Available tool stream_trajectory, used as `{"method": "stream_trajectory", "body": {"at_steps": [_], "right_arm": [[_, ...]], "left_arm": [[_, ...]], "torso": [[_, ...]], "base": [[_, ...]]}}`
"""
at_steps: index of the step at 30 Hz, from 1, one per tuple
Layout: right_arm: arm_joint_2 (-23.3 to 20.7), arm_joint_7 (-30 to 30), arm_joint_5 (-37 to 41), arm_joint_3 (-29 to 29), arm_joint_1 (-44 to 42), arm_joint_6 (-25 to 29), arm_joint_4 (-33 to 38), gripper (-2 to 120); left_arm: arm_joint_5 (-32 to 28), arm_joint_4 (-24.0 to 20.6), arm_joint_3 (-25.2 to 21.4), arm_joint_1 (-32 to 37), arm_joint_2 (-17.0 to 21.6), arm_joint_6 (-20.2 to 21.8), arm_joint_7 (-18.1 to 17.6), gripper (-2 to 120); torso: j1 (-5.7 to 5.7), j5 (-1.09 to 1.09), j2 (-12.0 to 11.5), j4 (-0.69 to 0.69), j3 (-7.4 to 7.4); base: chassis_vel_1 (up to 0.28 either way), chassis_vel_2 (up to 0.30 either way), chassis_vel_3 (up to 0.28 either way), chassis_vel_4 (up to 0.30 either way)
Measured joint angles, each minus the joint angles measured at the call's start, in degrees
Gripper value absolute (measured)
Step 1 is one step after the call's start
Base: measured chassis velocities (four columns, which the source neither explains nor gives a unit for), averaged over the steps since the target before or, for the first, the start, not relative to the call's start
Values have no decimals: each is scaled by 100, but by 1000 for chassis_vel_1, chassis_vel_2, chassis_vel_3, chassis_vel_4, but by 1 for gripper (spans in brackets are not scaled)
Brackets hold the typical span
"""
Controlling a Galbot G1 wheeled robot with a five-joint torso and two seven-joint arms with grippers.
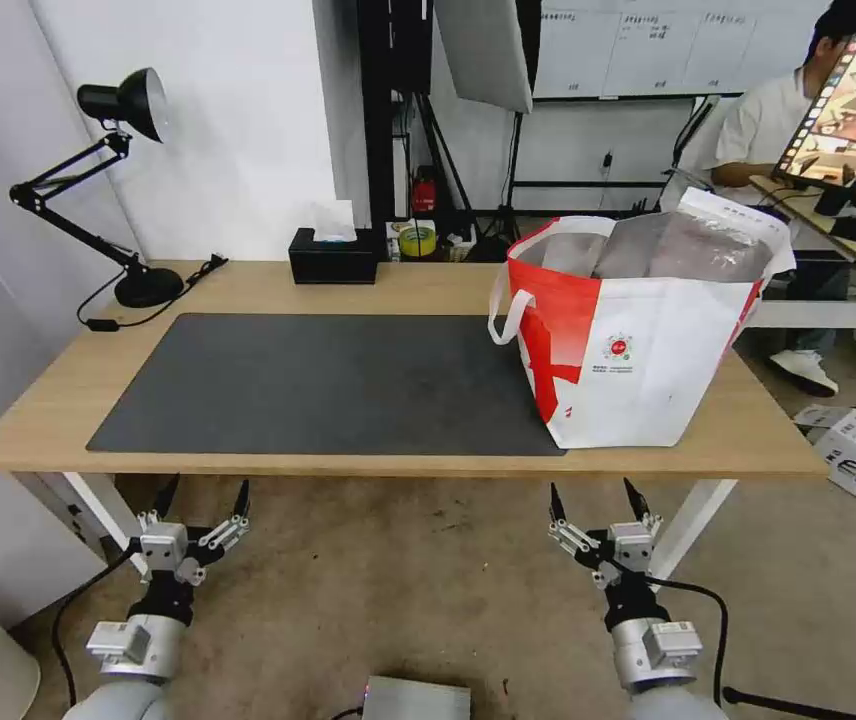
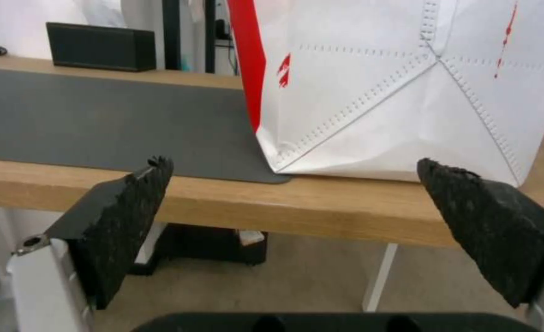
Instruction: Pick up the trash from the table and place it into the takeout bag.
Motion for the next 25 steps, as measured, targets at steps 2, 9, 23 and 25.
{"method": "stream_trajectory", "body": {"at_steps": [2,9,23,25], "right_arm": [[3,9,-19,-1,-1,9,-7,100],[6,19,-34,-4,-3,19,-13,100],[6,21,-35,-8,-2,22,-15,100],[7,22,-34,-8,-2,22,-14,100]], "left_arm": [[1,5,3,-5,0,-1,0,100],[3,7,5,-12,0,-1,0,100],[3,8,7,-16,3,-1,0,100],[3,8,7,-17,3,-1,0,100]], "torso": [[0,0,0,0,0],[0,0,0,0,0],[0,0,0,0,0],[0,0,0,0,0]], "base": [[0,0,0,0],[0,0,0,0],[0,0,0,0],[0,0,0,0]]}}
